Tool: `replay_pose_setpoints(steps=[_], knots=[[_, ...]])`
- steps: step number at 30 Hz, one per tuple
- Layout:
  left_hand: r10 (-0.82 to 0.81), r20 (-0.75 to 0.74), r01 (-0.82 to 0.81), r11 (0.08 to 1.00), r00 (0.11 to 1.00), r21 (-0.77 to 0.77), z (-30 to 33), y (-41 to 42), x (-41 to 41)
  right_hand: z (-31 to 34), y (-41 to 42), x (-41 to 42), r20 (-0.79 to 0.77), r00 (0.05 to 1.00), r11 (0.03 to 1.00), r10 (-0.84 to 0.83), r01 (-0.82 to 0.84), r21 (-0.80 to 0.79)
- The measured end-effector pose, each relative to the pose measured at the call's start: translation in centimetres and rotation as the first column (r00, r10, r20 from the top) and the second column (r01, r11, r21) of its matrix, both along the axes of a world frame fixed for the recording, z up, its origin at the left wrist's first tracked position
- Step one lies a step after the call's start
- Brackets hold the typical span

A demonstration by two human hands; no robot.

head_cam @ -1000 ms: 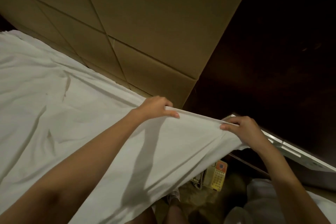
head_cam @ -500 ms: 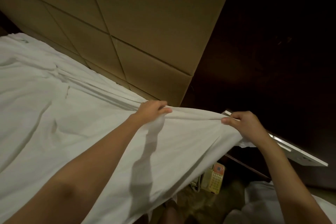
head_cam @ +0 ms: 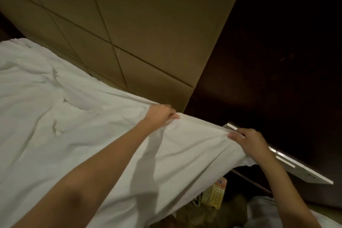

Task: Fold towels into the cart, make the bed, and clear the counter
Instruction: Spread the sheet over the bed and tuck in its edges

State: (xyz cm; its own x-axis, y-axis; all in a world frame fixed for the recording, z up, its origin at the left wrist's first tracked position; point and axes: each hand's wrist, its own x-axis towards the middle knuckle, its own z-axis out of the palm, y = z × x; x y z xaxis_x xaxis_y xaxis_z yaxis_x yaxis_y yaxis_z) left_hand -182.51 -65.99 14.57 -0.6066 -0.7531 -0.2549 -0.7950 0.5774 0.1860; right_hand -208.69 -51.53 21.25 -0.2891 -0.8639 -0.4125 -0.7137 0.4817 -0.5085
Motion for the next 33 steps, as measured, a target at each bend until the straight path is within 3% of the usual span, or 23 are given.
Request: replay_pose_setpoints(steps=[4, 7, 10, 20, 26, 33], knots=[[0.045, -0.073, -0.045, 0.999, 0.996, -0.002, -0.7, -1.9, -2.5, -3.2, 0.6, -1.1, -0.148, 0.987, 0.991, 0.055, -0.037, 0.125], [-0.008, 0.002, 0.007, 0.996, 1.0, 0.094, -4.4, -1.4, -3.7, -6.6, 0.8, -0.9, -0.188, 0.964, 0.947, 0.186, -0.124, 0.297], [-0.012, 0.054, 0.006, 0.993, 0.998, 0.119, -9.0, -0.5, -4.0, -10.9, 1.0, -0.5, -0.223, 0.953, 0.913, 0.206, -0.106, 0.393], [0.092, -0.031, -0.095, 0.987, 0.995, -0.128, -18.0, -1.0, -5.6, -23.2, 0.4, -2.1, -0.223, 0.975, 0.99, -0.002, 0.034, 0.138], [0.051, -0.1, -0.06, 0.995, 0.994, -0.085, -16.1, 1.0, -5.6, -21.0, 0.2, 0.9, -0.096, 0.995, 0.997, -0.021, 0.028, 0.078], [0.138, -0.15, -0.149, 0.986, 0.979, -0.071, -12.1, 1.0, 0.0, -18.5, -2.5, 9.0, -0.01, 0.99, 0.989, 0.142, -0.142, 0.051]])
